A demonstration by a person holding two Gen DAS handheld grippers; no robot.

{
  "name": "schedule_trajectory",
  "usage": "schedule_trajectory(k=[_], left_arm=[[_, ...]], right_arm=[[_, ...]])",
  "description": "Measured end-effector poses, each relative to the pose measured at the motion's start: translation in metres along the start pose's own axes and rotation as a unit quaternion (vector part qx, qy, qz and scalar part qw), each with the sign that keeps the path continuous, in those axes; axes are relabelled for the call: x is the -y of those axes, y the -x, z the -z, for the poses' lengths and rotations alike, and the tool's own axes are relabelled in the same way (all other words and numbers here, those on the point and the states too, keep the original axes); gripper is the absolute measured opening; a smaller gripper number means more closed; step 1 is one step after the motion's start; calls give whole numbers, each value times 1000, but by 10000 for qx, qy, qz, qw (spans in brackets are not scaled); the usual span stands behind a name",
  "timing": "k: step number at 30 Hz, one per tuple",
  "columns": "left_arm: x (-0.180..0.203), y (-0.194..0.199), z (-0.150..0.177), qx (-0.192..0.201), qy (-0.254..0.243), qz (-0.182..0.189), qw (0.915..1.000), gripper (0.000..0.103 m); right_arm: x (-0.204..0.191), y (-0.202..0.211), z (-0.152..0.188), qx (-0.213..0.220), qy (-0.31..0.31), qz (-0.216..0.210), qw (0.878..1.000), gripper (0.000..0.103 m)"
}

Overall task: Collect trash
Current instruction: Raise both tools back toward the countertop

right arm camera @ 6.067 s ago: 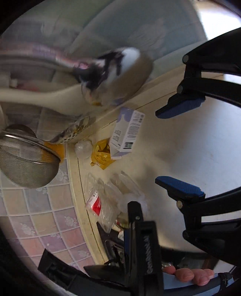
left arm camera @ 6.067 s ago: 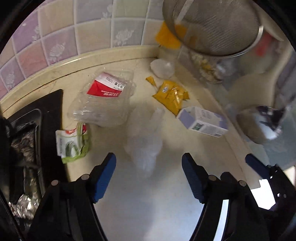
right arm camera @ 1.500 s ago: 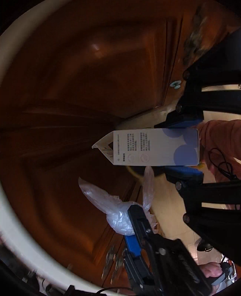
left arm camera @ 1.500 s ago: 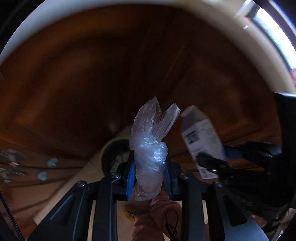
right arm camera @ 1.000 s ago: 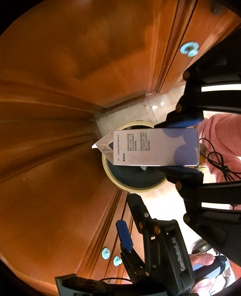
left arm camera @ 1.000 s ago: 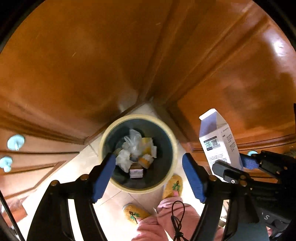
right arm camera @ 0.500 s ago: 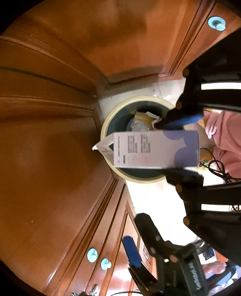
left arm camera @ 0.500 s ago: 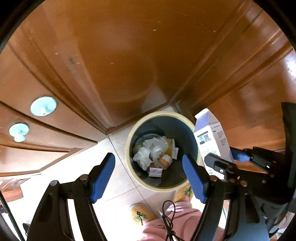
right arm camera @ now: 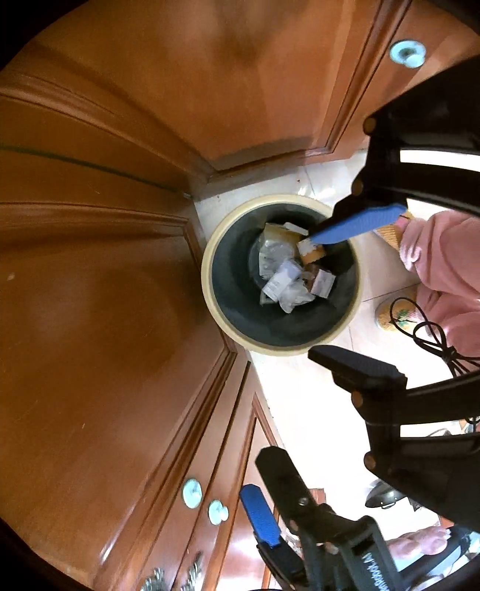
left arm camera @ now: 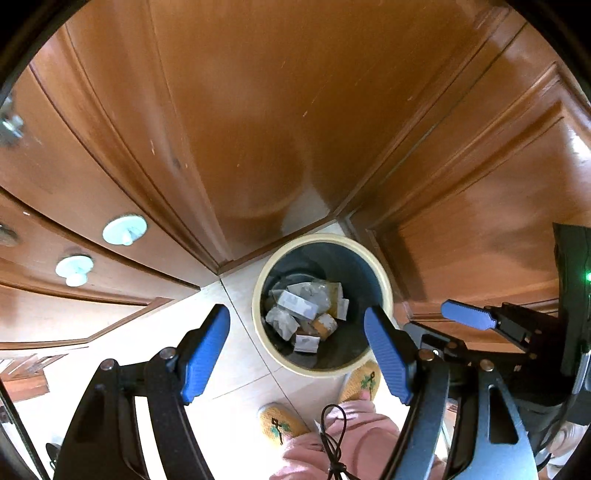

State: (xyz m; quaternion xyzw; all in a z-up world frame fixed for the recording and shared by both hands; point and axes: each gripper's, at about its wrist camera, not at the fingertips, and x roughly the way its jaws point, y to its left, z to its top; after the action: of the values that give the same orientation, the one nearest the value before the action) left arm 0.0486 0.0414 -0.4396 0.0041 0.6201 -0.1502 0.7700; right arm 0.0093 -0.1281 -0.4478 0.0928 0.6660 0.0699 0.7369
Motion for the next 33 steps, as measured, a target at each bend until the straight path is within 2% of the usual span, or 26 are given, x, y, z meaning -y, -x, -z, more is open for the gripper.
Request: schedule_trajectory(k=[5,12,19,24,28,33], left_arm=[[20,48,-3,4,-189,107,9998,74],[59,147,-16,258,-665,187,9973,74],[95,265,-48,942,-1100,440,9885,79],[115,334,-80,1589,-1355,433,9770,79],[122,372,-113,1873,-1314,470,9723,79],[121,398,-162,2075,-1092,418,9712,79]], right_arm=[[-5,53,7,15,-37,6,10000,57],[-10,164,10,351,-233,74,9991,57],[-25,290,-4,1181,-251,385,9919,57],[-35,369,-23,1921,-389,767,9776,57],[-33,413,-44,2425,-544,807,9653,57],[-25,439,-83,2779,-658,666,9560,57]])
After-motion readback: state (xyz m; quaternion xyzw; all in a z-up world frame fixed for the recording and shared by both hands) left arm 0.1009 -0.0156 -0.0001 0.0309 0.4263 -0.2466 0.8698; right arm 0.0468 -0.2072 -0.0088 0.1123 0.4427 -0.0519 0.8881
